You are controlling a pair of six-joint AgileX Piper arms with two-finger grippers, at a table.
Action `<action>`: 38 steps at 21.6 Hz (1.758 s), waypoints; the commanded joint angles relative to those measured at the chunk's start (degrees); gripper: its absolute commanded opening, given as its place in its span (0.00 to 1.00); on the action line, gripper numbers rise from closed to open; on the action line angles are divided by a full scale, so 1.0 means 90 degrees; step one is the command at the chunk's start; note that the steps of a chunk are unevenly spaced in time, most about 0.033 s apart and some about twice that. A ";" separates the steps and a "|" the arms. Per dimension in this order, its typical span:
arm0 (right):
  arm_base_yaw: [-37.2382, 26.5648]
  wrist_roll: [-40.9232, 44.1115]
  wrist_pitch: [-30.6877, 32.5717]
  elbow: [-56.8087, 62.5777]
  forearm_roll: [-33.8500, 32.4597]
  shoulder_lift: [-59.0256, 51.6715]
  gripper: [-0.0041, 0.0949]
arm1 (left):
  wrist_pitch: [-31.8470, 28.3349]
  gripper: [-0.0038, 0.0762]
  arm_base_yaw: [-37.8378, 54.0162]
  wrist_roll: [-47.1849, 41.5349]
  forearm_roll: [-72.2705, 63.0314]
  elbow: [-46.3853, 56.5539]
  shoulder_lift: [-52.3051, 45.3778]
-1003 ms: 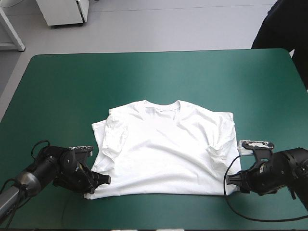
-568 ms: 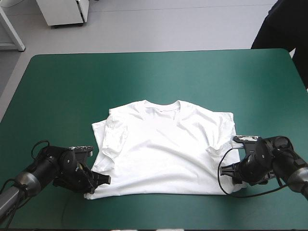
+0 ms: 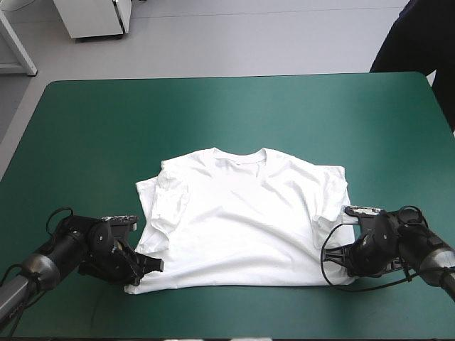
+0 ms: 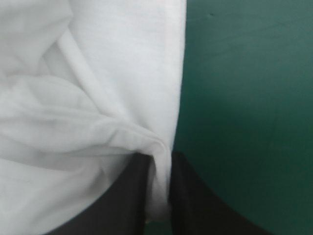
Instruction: Fold the cloth
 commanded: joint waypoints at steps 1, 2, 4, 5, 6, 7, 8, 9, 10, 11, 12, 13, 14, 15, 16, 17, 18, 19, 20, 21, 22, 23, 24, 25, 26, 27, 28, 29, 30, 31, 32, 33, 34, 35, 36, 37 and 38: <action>0.0001 0.0061 0.0164 0.0160 0.0453 -0.0098 0.03 | -0.0424 0.02 -0.0020 0.0036 -0.0075 0.0177 0.0265; 0.0001 0.0061 0.0226 0.0135 0.0453 -0.0171 0.03 | -0.0346 0.02 -0.0020 0.0084 -0.0075 0.0101 0.0265; 0.0001 0.0061 0.0518 -0.0073 0.0404 -0.0493 0.03 | 0.0034 0.02 -0.0020 0.0252 -0.0064 -0.0315 0.0265; 0.0001 0.0061 0.0683 -0.0278 0.0384 -0.0724 0.03 | 0.0241 0.02 -0.0020 0.0321 -0.0064 -0.0625 0.0265; 0.0001 0.0061 0.0815 -0.0479 0.0372 -0.0918 0.03 | 0.0400 0.02 -0.0020 0.0363 -0.0064 -0.0932 0.0265; 0.0001 0.0061 0.0983 -0.0778 0.0295 -0.1082 0.03 | 0.0602 0.02 -0.0020 0.0442 -0.0064 -0.1303 0.0265; 0.0001 0.0061 0.1080 -0.0937 0.0251 -0.1174 0.03 | 0.0706 0.02 -0.0020 0.0442 -0.0035 -0.1494 0.0265; 0.0001 0.0061 0.1210 -0.1173 0.0201 -0.1262 0.03 | 0.0843 0.02 -0.0020 0.0455 -0.0022 -0.1781 0.0265; 0.0001 0.0061 0.1338 -0.1408 0.0097 -0.1314 0.02 | 0.0950 0.02 -0.0020 0.0471 -0.0022 -0.2069 0.0265; 0.0001 0.0033 0.1429 -0.1699 0.0043 -0.1312 0.02 | 0.0994 0.02 -0.0020 0.0489 -0.0022 -0.2400 0.0265; 0.0001 -0.0072 0.1493 -0.1935 0.0043 -0.1312 0.02 | 0.1031 0.02 -0.0020 0.0489 -0.0022 -0.2717 0.0265; 0.0001 -0.0083 0.1492 -0.2173 0.0043 -0.1312 0.02 | 0.1084 0.02 -0.0020 0.0489 0.0041 -0.3071 0.0265; 0.0001 -0.0083 0.1463 -0.2340 0.0056 -0.1312 0.02 | 0.1097 0.02 -0.0020 0.0489 0.0104 -0.3360 0.0265; 0.0001 -0.0083 0.1362 -0.2545 -0.0011 -0.1312 0.03 | 0.1066 0.02 -0.0006 0.0489 0.0261 -0.3659 0.0265; 0.0001 -0.0083 0.1299 -0.2637 -0.0088 -0.1312 0.03 | 0.1033 0.02 -0.0006 0.0489 0.0353 -0.3792 0.0275; 0.0001 -0.0067 0.1214 -0.2743 -0.0178 -0.1298 0.03 | 0.0981 0.02 -0.0006 0.0437 0.0481 -0.3966 0.0289; 0.0001 -0.0067 0.1113 -0.2834 -0.0264 -0.1265 0.03 | 0.0903 0.02 -0.0006 0.0388 0.0565 -0.4046 0.0303; 0.0001 -0.0067 0.1029 -0.2912 -0.0329 -0.1232 0.03 | 0.0828 0.02 -0.0006 0.0376 0.0681 -0.4173 0.0352; 0.0001 -0.0067 0.0960 -0.3011 -0.0431 -0.1156 0.03 | 0.0794 0.02 -0.0006 0.0340 0.0769 -0.4301 0.0425; 0.0001 -0.0067 0.0882 -0.3112 -0.0505 -0.1062 0.03 | 0.0744 0.02 -0.0006 0.0271 0.0877 -0.4405 0.0490; 0.0001 -0.0067 0.0806 -0.3206 -0.0572 -0.0985 0.03 | 0.0692 0.02 -0.0006 0.0258 0.0919 -0.4526 0.0594; 0.0001 -0.0067 0.0719 -0.3310 -0.0644 -0.0861 0.03 | 0.0599 0.02 -0.0006 0.0258 0.0969 -0.4678 0.0740; -0.0012 -0.0067 0.0603 -0.3536 -0.0798 -0.0573 0.03 | 0.0504 0.02 -0.0006 0.0258 0.1071 -0.4907 0.0968; -0.0012 -0.0067 0.0542 -0.3670 -0.0845 -0.0411 0.02 | 0.0488 0.02 -0.0006 0.0258 0.1139 -0.5041 0.1121; -0.0012 -0.0067 0.0467 -0.3928 -0.0995 -0.0113 0.02 | 0.0479 0.02 -0.0006 0.0271 0.1225 -0.5304 0.1452; -0.0012 -0.0083 0.0442 -0.4076 -0.1083 0.0057 0.03 | 0.0490 0.02 -0.0006 0.0271 0.1292 -0.5454 0.1613; -0.0012 -0.0083 0.0429 -0.4382 -0.1240 0.0403 0.02 | 0.0502 0.02 -0.0006 0.0271 0.1453 -0.5758 0.1911; -0.0012 -0.0083 0.0429 -0.4529 -0.1307 0.0537 0.02 | 0.0519 0.02 -0.0006 0.0271 0.1521 -0.5891 0.2019; -0.0012 -0.0083 0.0389 -0.4797 -0.1480 0.0849 0.02 | 0.0506 0.02 -0.0006 0.0271 0.1714 -0.6203 0.2254; -0.0012 -0.0083 0.0377 -0.4896 -0.1545 0.0998 0.02 | 0.0506 0.02 -0.0006 0.0258 0.1786 -0.6361 0.2346; -0.0096 -0.0083 0.0270 -0.5108 -0.1554 0.1274 0.02 | 0.0506 0.02 -0.0006 0.0249 0.1963 -0.6655 0.2570; -0.0187 -0.0054 0.0193 -0.5268 -0.1505 0.1489 0.02 | 0.0506 0.02 -0.0006 0.0249 0.2066 -0.6864 0.2777; -0.0264 -0.0036 0.0175 -0.5342 -0.1493 0.1640 0.02 | 0.0519 0.02 0.0019 0.0249 0.2082 -0.7001 0.2906; -0.0360 -0.0062 0.0171 -0.5451 -0.1449 0.1863 0.02 | 0.0532 0.02 0.0068 0.0249 0.2004 -0.7161 0.3139; -0.0413 -0.0110 0.0171 -0.5490 -0.1398 0.1986 0.02 | 0.0532 0.02 0.0092 0.0249 0.2005 -0.7200 0.3281; -0.0475 -0.0183 0.0159 -0.5550 -0.1339 0.2192 0.02 | 0.0508 0.02 0.0130 0.0249 0.2005 -0.7230 0.3460; -0.0504 -0.0183 0.0103 -0.5549 -0.1307 0.2296 0.02 | 0.0521 0.02 0.0160 0.0249 0.2005 -0.7230 0.3582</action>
